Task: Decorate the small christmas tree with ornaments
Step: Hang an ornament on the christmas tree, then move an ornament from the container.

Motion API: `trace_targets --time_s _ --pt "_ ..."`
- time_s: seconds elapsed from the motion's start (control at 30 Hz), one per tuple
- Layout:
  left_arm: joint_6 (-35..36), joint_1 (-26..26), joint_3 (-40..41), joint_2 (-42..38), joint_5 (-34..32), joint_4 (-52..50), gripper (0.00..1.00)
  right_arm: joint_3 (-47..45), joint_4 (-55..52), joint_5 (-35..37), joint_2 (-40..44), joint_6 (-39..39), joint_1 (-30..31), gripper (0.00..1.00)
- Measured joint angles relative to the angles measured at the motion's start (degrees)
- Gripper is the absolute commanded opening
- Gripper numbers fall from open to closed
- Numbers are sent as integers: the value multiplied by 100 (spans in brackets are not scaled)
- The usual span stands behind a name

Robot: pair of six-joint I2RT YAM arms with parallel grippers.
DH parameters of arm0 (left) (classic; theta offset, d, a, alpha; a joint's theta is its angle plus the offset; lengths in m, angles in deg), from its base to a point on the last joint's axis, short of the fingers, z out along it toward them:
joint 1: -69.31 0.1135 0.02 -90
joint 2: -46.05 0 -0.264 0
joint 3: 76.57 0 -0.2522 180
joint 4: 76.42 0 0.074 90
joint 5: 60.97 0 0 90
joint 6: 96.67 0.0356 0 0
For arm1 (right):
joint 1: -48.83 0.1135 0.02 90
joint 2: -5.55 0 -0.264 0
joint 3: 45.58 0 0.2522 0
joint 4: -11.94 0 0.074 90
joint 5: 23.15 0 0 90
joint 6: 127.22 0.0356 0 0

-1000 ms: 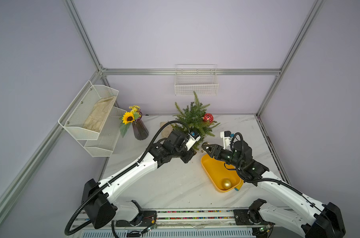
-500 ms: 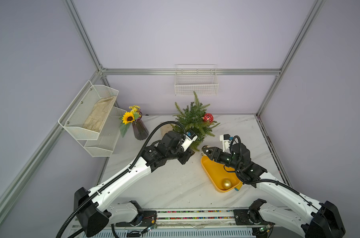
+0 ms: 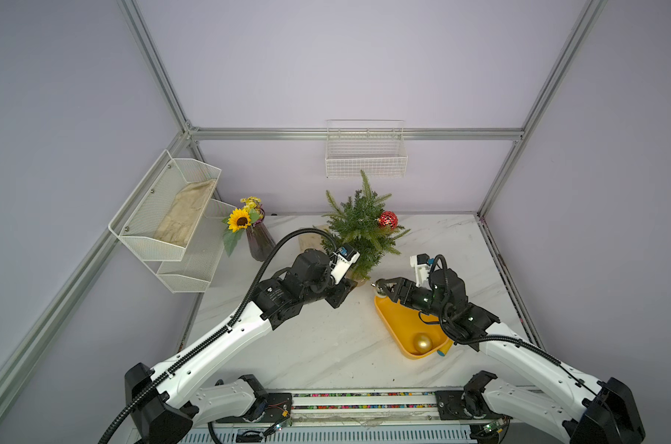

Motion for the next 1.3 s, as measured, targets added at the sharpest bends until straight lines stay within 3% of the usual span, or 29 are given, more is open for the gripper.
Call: trace_targets --time_s 0.13,0.3,0.57,0.83,0.97,1.3 --pt "0 0 136 -201 -179 149 46 120 -420 46 92 -59 0 72" --pt "-31 0 245 -363 -402 232 46 420 -1189 197 107 -116 4 66" --pt "-28 7 463 -623 -1075 116 52 1639 -3617 1130 -542 -431 4 66" --pt "133 72 509 -688 -1556 -433 55 1882 -5464 1602 -1139 -595 4 71" --pt "175 76 511 -713 -1681 -695 55 1694 -5746 1615 -1145 -621 4 76" --pt "223 76 647 -1392 -1744 -929 58 1132 -5692 1499 -1731 -651 11 77"
